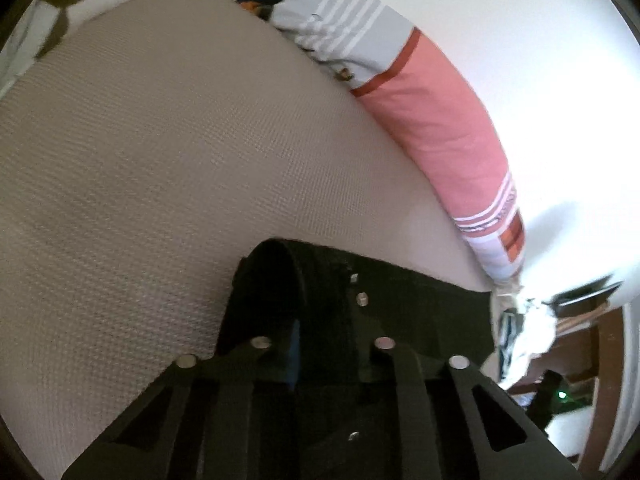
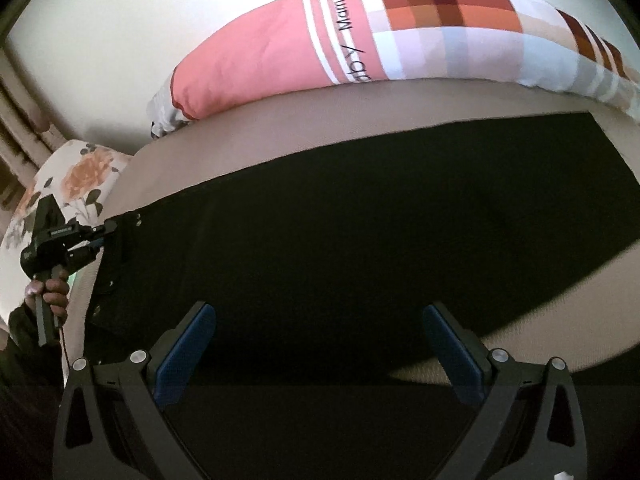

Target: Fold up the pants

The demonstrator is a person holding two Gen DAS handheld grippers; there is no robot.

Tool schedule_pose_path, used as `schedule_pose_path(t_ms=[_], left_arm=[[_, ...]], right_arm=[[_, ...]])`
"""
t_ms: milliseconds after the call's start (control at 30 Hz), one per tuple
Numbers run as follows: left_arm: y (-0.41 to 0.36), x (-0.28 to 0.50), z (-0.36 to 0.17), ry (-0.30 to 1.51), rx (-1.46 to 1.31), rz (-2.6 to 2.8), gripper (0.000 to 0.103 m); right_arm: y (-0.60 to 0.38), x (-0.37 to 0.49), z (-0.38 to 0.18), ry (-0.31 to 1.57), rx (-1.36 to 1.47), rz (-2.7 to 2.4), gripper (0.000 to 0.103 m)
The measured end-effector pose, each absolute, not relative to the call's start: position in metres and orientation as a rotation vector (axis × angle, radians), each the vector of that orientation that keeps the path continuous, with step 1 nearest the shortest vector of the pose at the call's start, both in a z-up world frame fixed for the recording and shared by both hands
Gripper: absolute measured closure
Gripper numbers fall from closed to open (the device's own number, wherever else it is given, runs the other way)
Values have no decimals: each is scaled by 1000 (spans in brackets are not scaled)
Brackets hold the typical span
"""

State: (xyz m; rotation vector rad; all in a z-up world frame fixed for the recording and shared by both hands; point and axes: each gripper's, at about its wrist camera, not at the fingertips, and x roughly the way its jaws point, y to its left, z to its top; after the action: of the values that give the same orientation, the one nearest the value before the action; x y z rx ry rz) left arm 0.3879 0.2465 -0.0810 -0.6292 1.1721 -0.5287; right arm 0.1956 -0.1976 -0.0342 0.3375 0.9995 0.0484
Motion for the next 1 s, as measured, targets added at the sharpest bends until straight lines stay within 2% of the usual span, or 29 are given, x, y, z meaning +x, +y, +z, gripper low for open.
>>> schedule_pose_path(t_ms=[367, 400, 433, 800, 900, 1000], left_arm=[[214, 410, -90, 1156, -619, -501, 86], [215, 407, -88, 1141, -635, -500, 89], [215, 403, -84, 1117, -636, -504, 93], [206, 334, 2, 816, -501, -701, 94], [210, 322, 12, 787, -496, -730, 94], [215, 314, 20, 768, -486, -754, 94]], right_arm=[[-196, 247, -40, 1021, 158, 183, 0], [-198, 253, -38, 1020, 133, 206, 0], [-199, 259, -36, 1018, 107, 230, 0], [-208, 344, -31, 1143, -299, 598, 0], [-208, 363, -35, 1183, -353, 671, 6], [-206, 380, -40, 1221, -419, 730, 17]])
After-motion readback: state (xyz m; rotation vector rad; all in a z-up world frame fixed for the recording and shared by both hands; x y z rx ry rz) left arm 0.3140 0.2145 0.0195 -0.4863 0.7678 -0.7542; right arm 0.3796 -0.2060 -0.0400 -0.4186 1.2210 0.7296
